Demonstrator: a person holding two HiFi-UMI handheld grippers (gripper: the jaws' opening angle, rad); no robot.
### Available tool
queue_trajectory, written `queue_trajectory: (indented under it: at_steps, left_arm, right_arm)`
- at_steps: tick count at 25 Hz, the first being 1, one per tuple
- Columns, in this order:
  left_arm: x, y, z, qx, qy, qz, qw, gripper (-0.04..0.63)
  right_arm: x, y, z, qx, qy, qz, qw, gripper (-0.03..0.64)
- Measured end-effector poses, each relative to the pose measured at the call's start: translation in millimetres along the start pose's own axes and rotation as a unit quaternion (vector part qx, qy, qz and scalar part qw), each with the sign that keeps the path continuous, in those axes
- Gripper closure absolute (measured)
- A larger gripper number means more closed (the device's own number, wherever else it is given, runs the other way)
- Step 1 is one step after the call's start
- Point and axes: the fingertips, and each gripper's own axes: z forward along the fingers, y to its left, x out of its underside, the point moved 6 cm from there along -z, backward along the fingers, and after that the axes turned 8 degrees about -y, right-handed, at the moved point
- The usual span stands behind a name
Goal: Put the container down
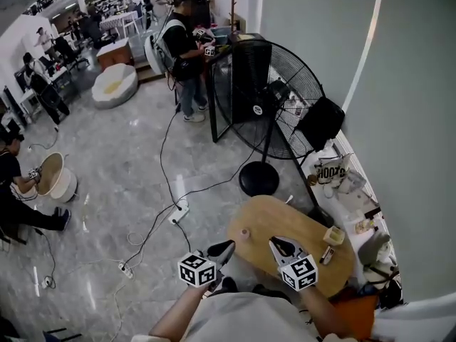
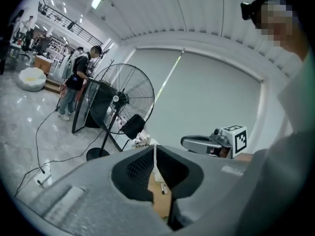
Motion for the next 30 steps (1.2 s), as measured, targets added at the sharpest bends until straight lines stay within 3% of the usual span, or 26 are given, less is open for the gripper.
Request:
queue_trajectory:
  at_steps: [6, 12, 30]
  left_arm:
    - [-28, -26, -2, -0.014, -0.042, 0.037, 0.9983, 0.566]
    - [-46, -43, -10, -0.018, -0.069, 0.049, 0.9962, 0.568]
    - [-58, -53, -17, -0.020, -0.082, 0.070, 0.9940, 0.569]
  right_arm:
    - [-27, -12, -26, -0.016, -0.032, -0.006, 0.999, 0.600]
    - [-49, -26, -46, -0.008, -0.056, -0.010, 0.998, 0.600]
    - [-64, -31, -57, -0.005, -0.074, -0.034, 0.997, 0.614]
